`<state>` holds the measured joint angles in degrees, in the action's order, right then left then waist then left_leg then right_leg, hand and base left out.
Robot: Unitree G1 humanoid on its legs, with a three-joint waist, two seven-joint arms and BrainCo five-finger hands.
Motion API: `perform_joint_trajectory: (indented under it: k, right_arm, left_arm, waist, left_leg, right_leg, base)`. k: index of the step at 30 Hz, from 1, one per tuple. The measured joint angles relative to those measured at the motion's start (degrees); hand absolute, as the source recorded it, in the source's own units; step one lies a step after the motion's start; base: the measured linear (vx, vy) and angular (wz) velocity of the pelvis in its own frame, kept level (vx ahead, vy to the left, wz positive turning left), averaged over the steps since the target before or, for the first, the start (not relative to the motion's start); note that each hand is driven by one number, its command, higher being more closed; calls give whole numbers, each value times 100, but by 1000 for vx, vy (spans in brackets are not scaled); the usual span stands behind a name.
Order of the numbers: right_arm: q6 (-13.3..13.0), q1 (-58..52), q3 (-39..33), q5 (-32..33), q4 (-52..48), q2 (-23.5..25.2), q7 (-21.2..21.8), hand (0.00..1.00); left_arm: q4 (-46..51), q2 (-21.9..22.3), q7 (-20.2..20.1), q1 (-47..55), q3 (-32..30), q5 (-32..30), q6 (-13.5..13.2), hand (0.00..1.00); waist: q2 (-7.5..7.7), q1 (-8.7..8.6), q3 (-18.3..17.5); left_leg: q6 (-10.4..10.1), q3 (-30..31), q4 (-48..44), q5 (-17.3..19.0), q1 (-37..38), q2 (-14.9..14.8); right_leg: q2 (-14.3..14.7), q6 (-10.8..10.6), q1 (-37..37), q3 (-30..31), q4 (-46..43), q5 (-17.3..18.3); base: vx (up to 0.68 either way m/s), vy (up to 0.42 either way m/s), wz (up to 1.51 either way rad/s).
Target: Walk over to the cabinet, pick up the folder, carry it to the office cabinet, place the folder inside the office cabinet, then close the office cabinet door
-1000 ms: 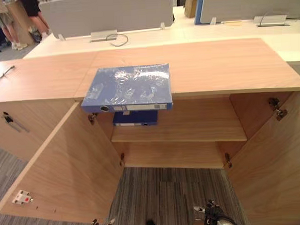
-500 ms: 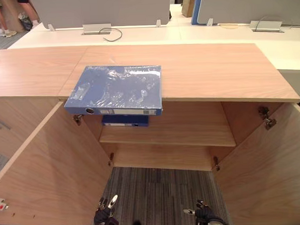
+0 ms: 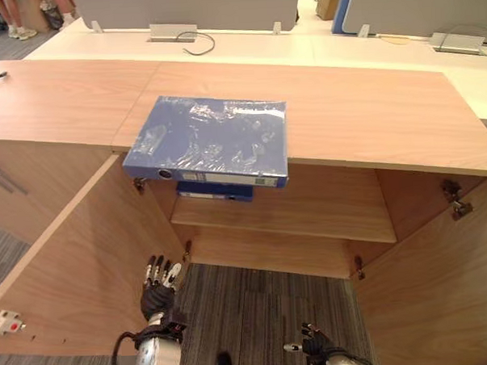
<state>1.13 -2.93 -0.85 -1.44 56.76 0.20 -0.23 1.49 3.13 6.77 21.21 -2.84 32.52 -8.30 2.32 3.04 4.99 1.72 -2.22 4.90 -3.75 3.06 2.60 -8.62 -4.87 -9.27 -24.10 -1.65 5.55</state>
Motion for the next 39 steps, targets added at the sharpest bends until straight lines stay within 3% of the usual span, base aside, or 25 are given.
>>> perform_joint_trajectory:
  k: [2, 8, 10, 16, 23, 28, 30, 39]
  right_arm:
    - [-1, -1, 1, 7, 20, 2, -32, 0]
    - [-31, -6, 15, 31, 150, -13, -165, 0]
    - [-65, -5, 96, 40, 165, -25, -248, 0]
    - [-141, 10, 95, 28, 306, -48, -392, 0]
    - [-140, 65, 94, 3, 441, -54, -456, 0]
    - [-145, 77, 99, -21, 502, -50, -455, 0]
    - [-150, 73, 124, -168, 476, -50, -446, 0]
    - [-202, 82, 216, -197, 411, -85, -420, 0]
  left_arm:
    - [199, 11, 250, 57, -13, -430, -4, 0]
    - [1217, 35, 756, 187, -4, -932, -49, 0]
    - [1707, 35, 1149, 182, -18, -1778, -123, 0]
    - [2107, 14, 1868, -56, -77, -3428, -122, 0]
    - [2101, -32, 2665, -693, -303, -5051, 227, 0]
    - [1575, -273, 2861, -1107, -394, -6099, 516, 0]
    - [1277, -484, 2880, -1242, -457, -6662, 749, 0]
    - [714, -810, 2881, -1584, -663, -7406, 1051, 0]
  waist:
    - [1, 10, 1]
    - [16, 59, -16]
    - [39, 59, -14]
    - [94, 55, -64]
    - [147, 10, -123]
    - [105, -41, -261]
    - [97, -64, -287]
    - [32, -178, -304]
  left_leg:
    - [-1, 66, 4, -40, -4, 14]
    - [-57, 226, 29, -120, -87, -14]
    - [-80, 247, 10, -138, -127, -37]
    - [-79, 219, 4, -134, -128, -44]
    - [-52, -36, 2, -65, -28, -96]
    - [-62, -138, -1, -26, 63, -132]
    - [-64, -209, 3, -25, 113, -157]
    - [-112, -390, 34, -59, 126, -211]
  right_leg:
    - [0, 0, -14, -91, 37, 0]
    - [24, 2, 2, -163, 47, 3]
    - [49, 5, 37, -169, 47, 1]
    - [66, 5, 32, -136, 98, -1]
    - [90, 27, 30, 145, 124, -16]
    - [142, 70, 8, 256, 139, -44]
    - [158, 95, -11, 323, 158, -62]
    - [271, 170, -16, 495, 359, -231]
  base:
    - [-100, -29, 15]
    - [-76, -19, 13]
    - [-35, -26, 6]
    - [7, -5, -2]
    - [1, -9, -18]
    - [-33, -14, -14]
    - [-47, -8, -15]
    - [-58, -7, -12]
